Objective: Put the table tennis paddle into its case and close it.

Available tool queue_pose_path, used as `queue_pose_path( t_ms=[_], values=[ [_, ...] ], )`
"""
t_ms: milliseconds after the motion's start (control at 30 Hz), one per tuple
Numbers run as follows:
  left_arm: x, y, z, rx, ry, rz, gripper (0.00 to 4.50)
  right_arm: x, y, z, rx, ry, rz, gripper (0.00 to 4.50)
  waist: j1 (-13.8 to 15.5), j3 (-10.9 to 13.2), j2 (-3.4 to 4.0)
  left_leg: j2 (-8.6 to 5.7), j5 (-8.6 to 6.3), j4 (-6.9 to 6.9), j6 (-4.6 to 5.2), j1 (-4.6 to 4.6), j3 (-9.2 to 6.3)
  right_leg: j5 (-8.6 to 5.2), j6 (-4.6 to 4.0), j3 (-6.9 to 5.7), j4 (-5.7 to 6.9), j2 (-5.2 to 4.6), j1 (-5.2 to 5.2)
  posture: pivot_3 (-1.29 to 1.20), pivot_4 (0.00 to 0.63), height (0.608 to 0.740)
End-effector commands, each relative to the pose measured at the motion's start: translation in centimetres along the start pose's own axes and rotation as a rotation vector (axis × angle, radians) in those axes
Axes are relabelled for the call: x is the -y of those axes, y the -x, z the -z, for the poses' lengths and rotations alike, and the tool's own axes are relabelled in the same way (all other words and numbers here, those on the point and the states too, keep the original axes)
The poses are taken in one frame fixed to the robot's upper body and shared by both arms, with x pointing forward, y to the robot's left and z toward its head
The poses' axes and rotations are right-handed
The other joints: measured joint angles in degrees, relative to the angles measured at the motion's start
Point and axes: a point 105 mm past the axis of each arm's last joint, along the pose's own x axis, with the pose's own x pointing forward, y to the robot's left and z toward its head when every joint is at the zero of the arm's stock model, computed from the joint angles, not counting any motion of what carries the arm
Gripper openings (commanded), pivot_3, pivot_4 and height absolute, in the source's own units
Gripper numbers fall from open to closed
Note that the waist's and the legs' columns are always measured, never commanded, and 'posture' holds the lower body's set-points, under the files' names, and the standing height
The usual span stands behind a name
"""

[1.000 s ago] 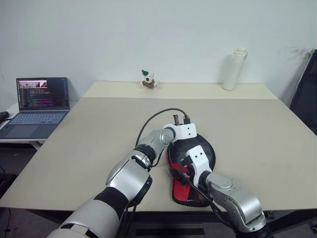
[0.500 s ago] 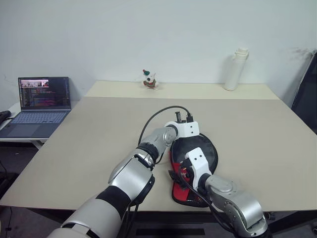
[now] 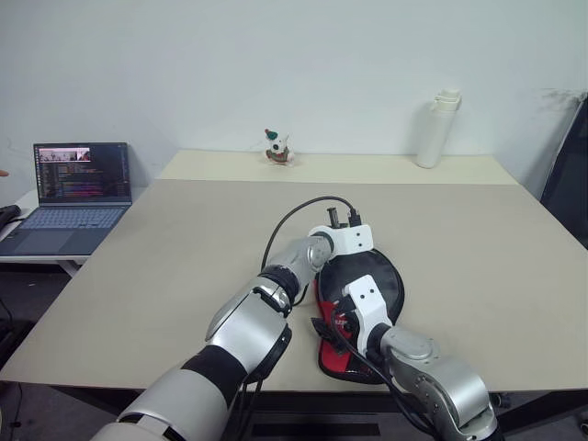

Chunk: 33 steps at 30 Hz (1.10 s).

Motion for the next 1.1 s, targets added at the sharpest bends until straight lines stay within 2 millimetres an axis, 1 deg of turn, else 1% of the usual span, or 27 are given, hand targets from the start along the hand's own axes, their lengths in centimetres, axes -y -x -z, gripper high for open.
queue_pose_path(
  t_ms=[33,67,133,167,267,400,467,567,700,733,767,833,900,967,1033,1100],
  values=[
    [-2.6,-0.2,-3.2,0.097,0.047,-0.044,0.02,-0.6,-0.5,3.2,-0.143,-0.045,-0.033,4.5,0.0,0.0,0.0,-0.01,0.0,0.0,0.0,0.01,0.0,0.0,0.0,0.0,0.0,0.0,0.0,0.0,0.15,0.74],
    [-2.5,-0.2,-3.2,0.099,0.06,-0.038,0.02,-0.6,-0.5,3.2,-0.142,-0.044,-0.034,4.5,0.0,0.0,0.0,-0.01,0.0,0.0,0.0,0.01,0.0,0.0,0.0,0.0,0.0,0.01,0.0,0.0,0.15,0.74],
    [-2.2,-0.1,-3.1,0.104,0.101,-0.016,0.67,-0.7,-0.6,3.0,-0.138,-0.041,-0.036,4.5,0.0,0.0,-0.01,-0.01,0.0,0.0,0.0,0.01,0.0,0.0,0.0,0.0,0.0,0.01,0.0,0.0,0.15,0.74],
    [-2.2,-0.1,-3.0,0.104,0.111,-0.01,0.9,-0.6,-0.7,3.0,-0.136,-0.04,-0.036,4.5,0.0,0.0,-0.02,-0.01,0.0,0.0,0.0,0.01,0.0,0.0,0.0,0.0,0.0,0.01,0.01,0.0,0.15,0.74],
    [-2.1,-0.1,-2.6,0.094,0.135,-0.002,2.06,-0.5,-0.9,2.8,-0.133,-0.036,-0.038,4.5,-0.1,0.0,-0.04,0.0,0.0,0.0,0.0,0.05,0.0,0.0,0.0,0.01,0.0,0.01,0.04,0.0,0.15,0.74],
    [-2.1,0.1,-1.7,0.083,0.179,0.019,3.48,-0.2,-1.0,2.5,-0.124,-0.03,-0.037,4.5,-0.3,0.0,-0.04,0.0,0.0,0.0,0.0,0.1,0.03,0.0,0.0,0.02,0.01,0.07,0.05,0.0,0.15,0.74],
    [-2.6,0.3,-1.3,0.089,0.228,0.012,3.48,0.0,-0.9,2.1,-0.11,-0.025,-0.034,4.5,-0.5,0.0,-0.04,0.0,0.0,0.0,0.0,0.11,0.03,0.0,0.0,0.02,0.02,0.09,0.05,0.0,0.15,0.74],
    [-4.0,0.8,-0.9,0.12,0.337,-0.017,3.48,0.6,-0.7,1.2,-0.08,-0.019,-0.028,4.5,-0.8,0.0,-0.04,0.03,0.0,0.0,0.0,0.11,0.03,0.0,0.0,0.03,0.03,0.09,0.05,0.0,0.15,0.74],
    [-6.3,1.8,-0.2,0.201,0.474,-0.054,3.48,1.2,0.2,-0.4,-0.015,-0.014,-0.047,4.5,-1.1,0.0,-0.04,0.05,0.0,0.0,0.0,0.08,0.01,0.0,0.0,0.02,0.02,0.07,0.05,0.0,0.15,0.74],
    [-6.9,2.2,0.2,0.222,0.511,-0.06,3.48,1.3,0.6,-1.0,0.007,-0.014,-0.059,4.5,-1.1,0.0,-0.04,0.05,0.0,0.0,0.0,0.06,0.0,0.0,0.0,0.02,0.01,0.06,0.04,0.0,0.15,0.74],
    [-7.5,2.7,0.8,0.249,0.552,-0.065,3.48,1.4,1.1,-1.7,0.036,-0.013,-0.075,4.5,-1.1,0.0,-0.03,0.06,0.0,0.0,0.0,0.05,0.0,0.0,0.0,0.02,0.01,0.04,0.04,0.0,0.15,0.74],
    [-8.9,4.3,3.2,0.293,0.662,-0.08,3.48,1.7,2.7,-3.5,0.099,-0.006,-0.13,4.5,-1.2,0.0,-0.03,0.05,0.0,0.0,0.0,0.01,0.0,0.01,-0.01,0.02,-0.02,0.01,0.02,0.0,0.15,0.74],
    [-9.6,5.7,4.9,0.333,0.776,-0.081,3.48,2.0,3.9,-4.8,0.135,-0.004,-0.179,4.5,-1.6,0.0,-0.02,0.06,0.0,-0.02,0.0,-0.01,0.06,0.02,-0.04,0.07,-0.02,-0.01,-0.04,0.0,0.15,0.74],
    [-9.5,6.6,6.4,0.349,0.847,-0.062,3.48,2.6,4.8,-5.8,0.161,-0.011,-0.213,4.5,-1.6,0.0,-0.02,0.07,0.0,-0.05,0.0,-0.01,0.06,0.04,-0.07,0.06,0.02,-0.01,-0.08,0.0,0.15,0.74],
    [-9.1,8.3,8.2,0.386,0.948,0.0,3.48,3.5,5.8,-7.2,0.197,-0.012,-0.235,4.5,-1.6,0.0,-0.02,0.08,0.0,-0.08,0.0,0.01,0.0,0.04,-0.07,0.02,0.09,0.04,-0.1,0.0,0.15,0.74],
    [-8.4,10.1,9.6,0.412,0.989,0.065,3.48,5.2,6.3,-8.5,0.23,-0.015,-0.208,4.5,-1.6,0.0,-0.01,0.1,0.0,-0.08,0.0,0.0,0.0,0.07,-0.13,0.02,0.14,0.07,-0.14,0.0,0.15,0.74]
  ],
)
